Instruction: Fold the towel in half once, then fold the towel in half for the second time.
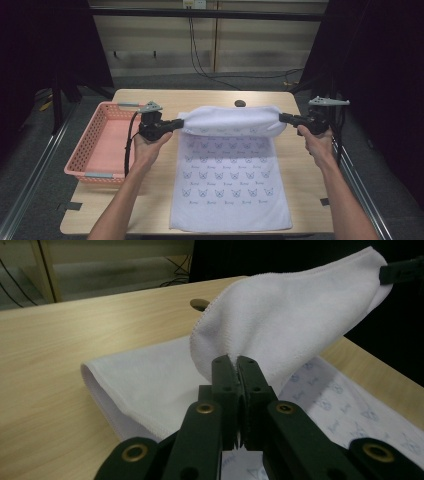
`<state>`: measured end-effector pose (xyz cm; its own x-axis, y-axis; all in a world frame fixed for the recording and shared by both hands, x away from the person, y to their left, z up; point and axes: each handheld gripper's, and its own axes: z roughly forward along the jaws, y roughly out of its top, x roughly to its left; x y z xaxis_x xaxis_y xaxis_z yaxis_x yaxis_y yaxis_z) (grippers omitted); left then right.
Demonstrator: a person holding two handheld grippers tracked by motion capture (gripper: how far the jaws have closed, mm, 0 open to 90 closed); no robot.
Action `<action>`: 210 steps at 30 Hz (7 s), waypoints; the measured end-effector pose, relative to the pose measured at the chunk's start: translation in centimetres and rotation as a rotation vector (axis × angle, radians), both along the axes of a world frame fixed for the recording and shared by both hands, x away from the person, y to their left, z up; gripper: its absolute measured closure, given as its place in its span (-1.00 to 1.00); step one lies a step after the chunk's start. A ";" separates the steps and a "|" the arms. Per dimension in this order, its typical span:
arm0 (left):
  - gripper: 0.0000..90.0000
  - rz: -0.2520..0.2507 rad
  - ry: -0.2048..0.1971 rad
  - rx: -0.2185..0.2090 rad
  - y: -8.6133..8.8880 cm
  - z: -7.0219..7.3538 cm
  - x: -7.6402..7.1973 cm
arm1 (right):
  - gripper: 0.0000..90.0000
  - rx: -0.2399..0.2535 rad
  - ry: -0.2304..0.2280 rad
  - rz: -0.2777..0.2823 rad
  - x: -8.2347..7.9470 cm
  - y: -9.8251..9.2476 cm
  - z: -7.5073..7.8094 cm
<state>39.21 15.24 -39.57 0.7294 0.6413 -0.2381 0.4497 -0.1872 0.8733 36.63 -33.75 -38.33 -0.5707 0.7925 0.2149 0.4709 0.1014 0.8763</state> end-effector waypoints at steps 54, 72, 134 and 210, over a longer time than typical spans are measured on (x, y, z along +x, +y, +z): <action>0.92 -0.348 0.111 0.089 1.3 -6.1 -14.0 | 0.92 -0.110 0.155 0.251 -16.8 1.5 -8.4; 0.51 -0.319 0.176 0.081 2.9 -7.9 -13.4 | 0.44 -0.078 0.092 0.226 -18.2 1.9 -7.1; 0.46 -0.252 0.239 0.221 -1.3 -10.3 -8.5 | 0.90 -0.217 0.234 0.053 -3.1 1.8 -11.2; 0.86 -0.106 -0.049 0.047 -0.3 1.0 -3.5 | 0.93 -0.002 -0.015 0.079 -4.5 -2.2 -0.8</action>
<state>35.70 14.89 -38.59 0.8037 0.5696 -0.1723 0.3823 -0.2724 0.8830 32.13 -35.97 -39.17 -0.6350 0.7449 0.2046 0.4482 0.1396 0.8829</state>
